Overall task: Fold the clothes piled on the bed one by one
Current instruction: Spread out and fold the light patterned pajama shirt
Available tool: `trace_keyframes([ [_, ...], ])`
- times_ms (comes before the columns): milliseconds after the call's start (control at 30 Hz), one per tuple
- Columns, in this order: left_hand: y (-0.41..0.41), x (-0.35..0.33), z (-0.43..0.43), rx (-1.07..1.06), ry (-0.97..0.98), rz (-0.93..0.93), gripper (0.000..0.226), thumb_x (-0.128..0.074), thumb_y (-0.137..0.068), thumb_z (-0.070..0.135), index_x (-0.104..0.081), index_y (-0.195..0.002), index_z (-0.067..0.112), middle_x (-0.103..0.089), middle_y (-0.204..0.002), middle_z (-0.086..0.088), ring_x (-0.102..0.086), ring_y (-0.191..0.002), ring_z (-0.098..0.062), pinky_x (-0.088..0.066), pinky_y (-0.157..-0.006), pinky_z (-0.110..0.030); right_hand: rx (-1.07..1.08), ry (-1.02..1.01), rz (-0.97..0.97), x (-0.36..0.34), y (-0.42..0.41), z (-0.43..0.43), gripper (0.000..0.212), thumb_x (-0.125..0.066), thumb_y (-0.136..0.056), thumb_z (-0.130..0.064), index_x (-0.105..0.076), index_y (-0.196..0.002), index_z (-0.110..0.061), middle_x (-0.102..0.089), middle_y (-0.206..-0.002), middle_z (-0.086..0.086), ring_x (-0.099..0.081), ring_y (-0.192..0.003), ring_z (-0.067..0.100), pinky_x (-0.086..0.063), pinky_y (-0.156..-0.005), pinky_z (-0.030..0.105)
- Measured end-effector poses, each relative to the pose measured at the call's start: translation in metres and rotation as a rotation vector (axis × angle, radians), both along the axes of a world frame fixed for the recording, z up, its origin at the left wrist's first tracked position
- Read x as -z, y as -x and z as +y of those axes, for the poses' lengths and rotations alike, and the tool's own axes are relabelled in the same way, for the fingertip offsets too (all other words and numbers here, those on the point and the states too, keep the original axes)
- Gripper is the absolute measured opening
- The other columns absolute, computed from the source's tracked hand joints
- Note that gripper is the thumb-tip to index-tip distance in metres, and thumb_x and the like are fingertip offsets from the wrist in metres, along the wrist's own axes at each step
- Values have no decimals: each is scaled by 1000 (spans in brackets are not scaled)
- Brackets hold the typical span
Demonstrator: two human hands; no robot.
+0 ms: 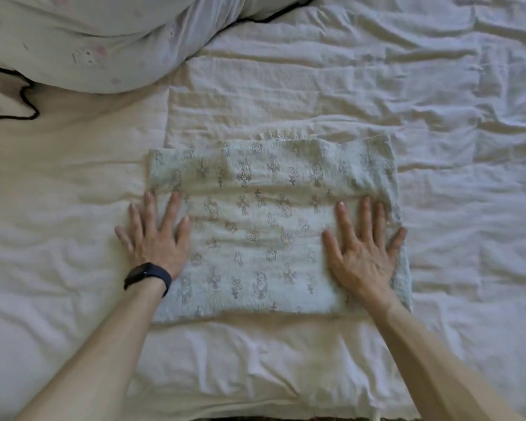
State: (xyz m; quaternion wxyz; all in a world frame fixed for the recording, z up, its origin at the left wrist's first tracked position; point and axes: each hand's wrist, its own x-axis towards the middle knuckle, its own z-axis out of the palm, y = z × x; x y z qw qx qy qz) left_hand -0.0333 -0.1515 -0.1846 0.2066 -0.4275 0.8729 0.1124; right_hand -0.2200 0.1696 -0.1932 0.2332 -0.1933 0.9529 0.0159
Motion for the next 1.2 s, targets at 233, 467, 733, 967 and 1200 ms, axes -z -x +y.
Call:
trace_keyframes([
  [233,-2,-37,59,15,-46,181,65,-16,-96,62,8,-154,46,15,-167,3,8,-154,-23,10,-119,-55,57,-22,13,-46,-6,49,68,-5,-99,-68,19,-158,-43,35,-164,-3,36,-149,18,26,-118,52],
  [467,33,-27,238,468,-255,107,71,-14,-93,69,30,-146,52,40,-158,10,38,-145,-18,30,-111,-53,-431,39,-107,-38,-22,106,63,-5,-101,-62,4,-160,-41,16,-170,0,24,-154,15,14,-124,47],
  [733,102,-29,350,528,-179,-2,104,-49,-95,10,38,-143,43,37,-158,4,26,-150,-21,20,-115,-47,-310,-69,-114,-33,36,207,63,-2,-99,-63,30,-151,-45,43,-159,-5,40,-147,20,19,-121,53],
  [967,126,-57,373,624,126,188,62,-82,-67,3,-69,-126,16,-70,-104,-6,-67,-81,-24,-51,-54,-30,-412,-48,-298,-29,58,222,68,-15,-104,-62,33,-147,-41,38,-160,-6,32,-150,23,8,-120,65],
  [1200,117,-77,381,23,-111,466,27,-69,-89,9,-71,-115,14,-74,-101,-2,-68,-73,-31,-53,-58,-33,-361,-11,-334,-45,71,211,68,-34,-102,-57,-10,-162,-37,8,-172,-1,3,-158,28,-14,-122,59],
])
